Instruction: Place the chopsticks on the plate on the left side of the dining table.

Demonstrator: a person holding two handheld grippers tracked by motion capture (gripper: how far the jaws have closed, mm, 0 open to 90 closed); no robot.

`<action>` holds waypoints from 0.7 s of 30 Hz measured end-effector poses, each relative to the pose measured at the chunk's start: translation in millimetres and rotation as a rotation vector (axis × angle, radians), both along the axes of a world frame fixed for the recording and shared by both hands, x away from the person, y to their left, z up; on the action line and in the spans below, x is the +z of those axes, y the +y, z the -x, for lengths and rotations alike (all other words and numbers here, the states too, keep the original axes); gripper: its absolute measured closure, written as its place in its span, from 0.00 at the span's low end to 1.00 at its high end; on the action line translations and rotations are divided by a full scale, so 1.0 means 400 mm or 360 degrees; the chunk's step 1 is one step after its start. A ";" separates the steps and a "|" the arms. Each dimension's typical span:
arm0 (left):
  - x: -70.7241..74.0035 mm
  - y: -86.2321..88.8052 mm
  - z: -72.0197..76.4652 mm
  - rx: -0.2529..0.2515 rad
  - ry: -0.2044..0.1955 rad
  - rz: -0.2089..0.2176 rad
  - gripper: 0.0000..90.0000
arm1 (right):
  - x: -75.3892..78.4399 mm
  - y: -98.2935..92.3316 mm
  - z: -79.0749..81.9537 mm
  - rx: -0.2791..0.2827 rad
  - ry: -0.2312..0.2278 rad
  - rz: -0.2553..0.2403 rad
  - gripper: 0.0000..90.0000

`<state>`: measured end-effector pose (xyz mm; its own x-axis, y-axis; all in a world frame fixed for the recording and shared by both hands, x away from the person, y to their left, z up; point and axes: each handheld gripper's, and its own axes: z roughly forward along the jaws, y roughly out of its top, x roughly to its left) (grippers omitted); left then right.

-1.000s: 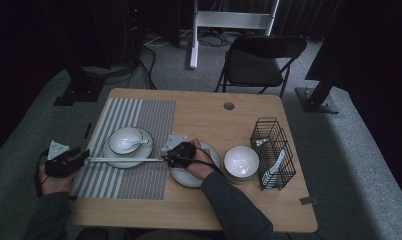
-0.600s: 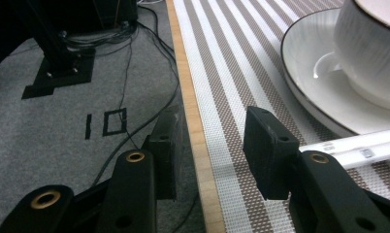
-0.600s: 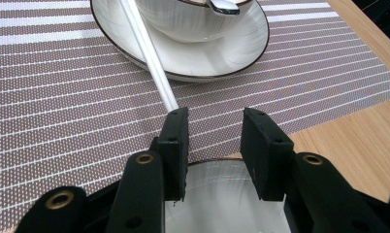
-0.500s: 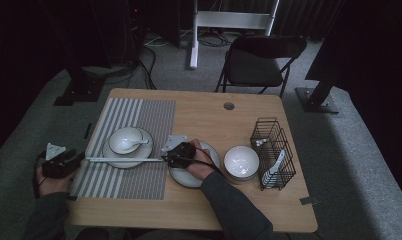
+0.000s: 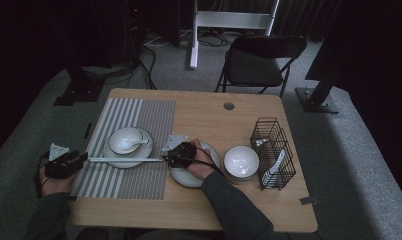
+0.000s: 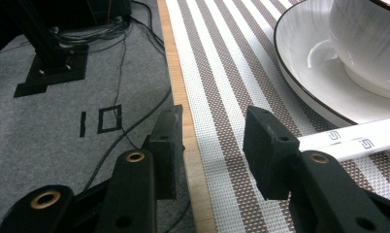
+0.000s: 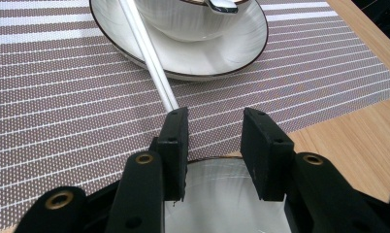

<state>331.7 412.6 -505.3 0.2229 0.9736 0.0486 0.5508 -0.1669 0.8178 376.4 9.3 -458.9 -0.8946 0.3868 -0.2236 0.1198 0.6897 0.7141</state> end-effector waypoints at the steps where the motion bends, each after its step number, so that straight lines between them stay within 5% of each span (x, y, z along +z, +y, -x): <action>1: 0.000 -0.001 0.000 -0.0005 0.0002 -0.0002 0.67 | 0.000 0.000 0.000 -0.0001 0.0000 0.0001 0.69; 21: -0.003 -0.014 0.003 -0.0036 0.0001 0.0013 0.66 | -0.001 -0.001 0.000 -0.0006 0.0005 -0.0004 0.69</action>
<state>330.4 406.8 -506.4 0.2448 0.9687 0.0407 0.5477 -0.1728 0.8186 376.4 8.7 -459.4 -0.8940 0.3904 -0.2198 0.1245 0.6877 0.7152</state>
